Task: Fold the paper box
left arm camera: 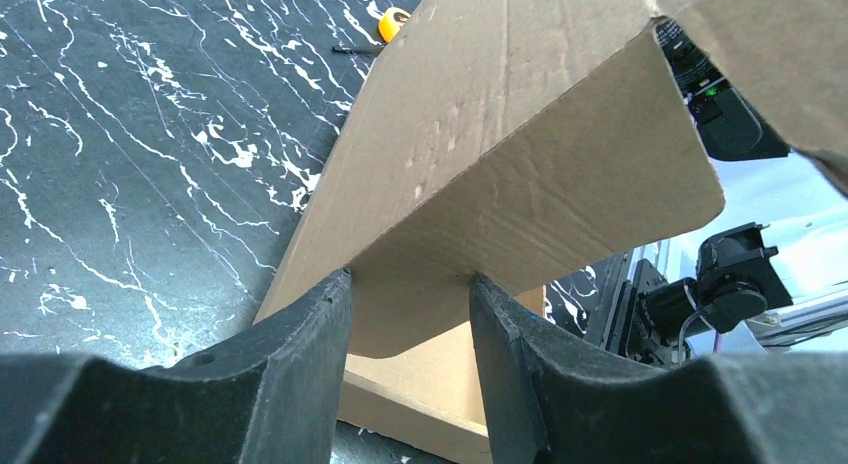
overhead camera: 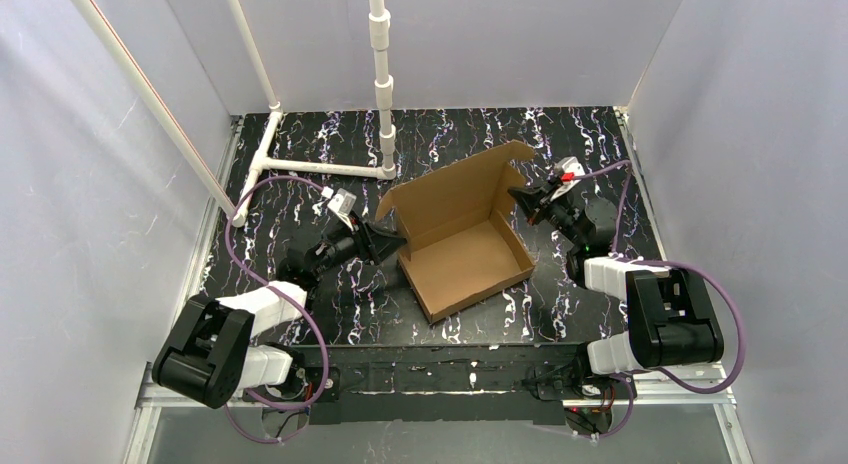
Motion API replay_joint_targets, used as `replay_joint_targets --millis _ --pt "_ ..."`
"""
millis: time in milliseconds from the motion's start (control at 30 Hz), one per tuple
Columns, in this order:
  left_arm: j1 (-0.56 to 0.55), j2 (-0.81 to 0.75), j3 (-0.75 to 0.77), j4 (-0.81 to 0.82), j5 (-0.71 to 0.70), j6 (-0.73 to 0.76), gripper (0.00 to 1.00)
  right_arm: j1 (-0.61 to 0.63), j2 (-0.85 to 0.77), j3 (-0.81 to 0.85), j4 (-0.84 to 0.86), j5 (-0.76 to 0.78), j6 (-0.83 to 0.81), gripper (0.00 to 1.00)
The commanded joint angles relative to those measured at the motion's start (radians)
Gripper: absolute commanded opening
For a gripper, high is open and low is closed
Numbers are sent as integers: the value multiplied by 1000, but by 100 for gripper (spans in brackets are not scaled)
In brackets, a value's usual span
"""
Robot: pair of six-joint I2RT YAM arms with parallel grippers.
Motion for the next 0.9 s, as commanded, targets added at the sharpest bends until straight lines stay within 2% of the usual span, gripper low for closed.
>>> replay_joint_targets --millis 0,100,200,400,533,667,867 --pt "-9 -33 2 2 -18 37 45 19 0 36 -134 -47 -64 1" --pt "-10 -27 32 -15 -27 60 45 28 28 93 -138 -21 -136 1" --pt "-9 -19 74 -47 -39 106 46 30 87 156 -73 -20 -150 1" --pt "0 15 168 -107 -51 214 47 34 266 286 115 -36 -42 1" --pt "17 86 231 -122 -8 261 48 42 381 335 242 -39 -1 1" --pt "37 139 258 -125 38 248 47 42 427 332 315 -37 15 1" --pt "36 121 231 -124 101 231 47 42 414 240 366 -60 2 1"
